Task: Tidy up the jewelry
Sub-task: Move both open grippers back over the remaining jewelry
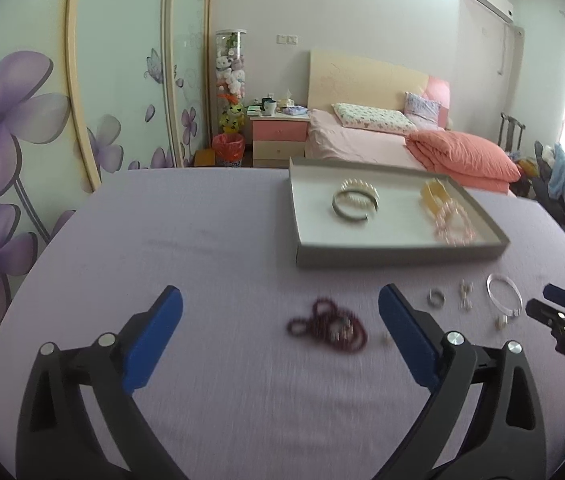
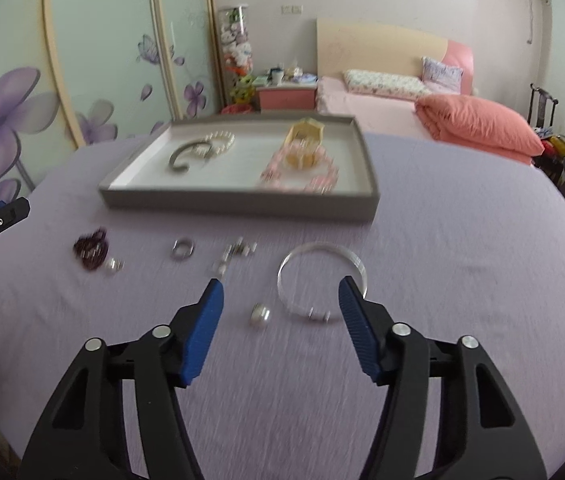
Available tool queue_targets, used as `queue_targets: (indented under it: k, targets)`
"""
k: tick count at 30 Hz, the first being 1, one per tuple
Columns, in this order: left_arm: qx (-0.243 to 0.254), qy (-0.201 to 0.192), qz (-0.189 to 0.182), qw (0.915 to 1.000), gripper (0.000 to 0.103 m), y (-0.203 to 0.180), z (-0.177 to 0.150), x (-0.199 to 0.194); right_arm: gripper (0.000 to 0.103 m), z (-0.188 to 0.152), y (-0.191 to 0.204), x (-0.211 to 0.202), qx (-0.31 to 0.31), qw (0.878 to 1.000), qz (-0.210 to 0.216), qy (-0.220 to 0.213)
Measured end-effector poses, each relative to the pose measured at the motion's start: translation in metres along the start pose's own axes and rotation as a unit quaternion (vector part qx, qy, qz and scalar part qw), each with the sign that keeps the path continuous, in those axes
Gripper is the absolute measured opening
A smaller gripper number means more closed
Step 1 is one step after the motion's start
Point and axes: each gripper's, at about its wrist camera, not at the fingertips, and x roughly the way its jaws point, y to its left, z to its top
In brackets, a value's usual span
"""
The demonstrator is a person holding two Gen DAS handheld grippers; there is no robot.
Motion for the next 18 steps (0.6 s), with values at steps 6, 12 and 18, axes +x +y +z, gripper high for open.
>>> queue_targets:
  k: [6,12,18]
  targets:
    - [0.021,0.006,-0.005,0.9998,0.099,-0.005,-0.023,-0.008,0.047,-0.021,0.006,0.009,0.002,0.999,0.007,0.036]
    - [0.024,0.018,-0.012,0.9995,0.099,-0.007,-0.035,-0.007,0.037,-0.028,0.008,0.024,0.014,0.998,0.009,0.065]
    - [0.016,0.022,-0.014,0.9995,0.099,-0.004,-0.038,-0.006,0.032,-0.021,0.016,0.033,0.010,0.998,-0.002,0.059]
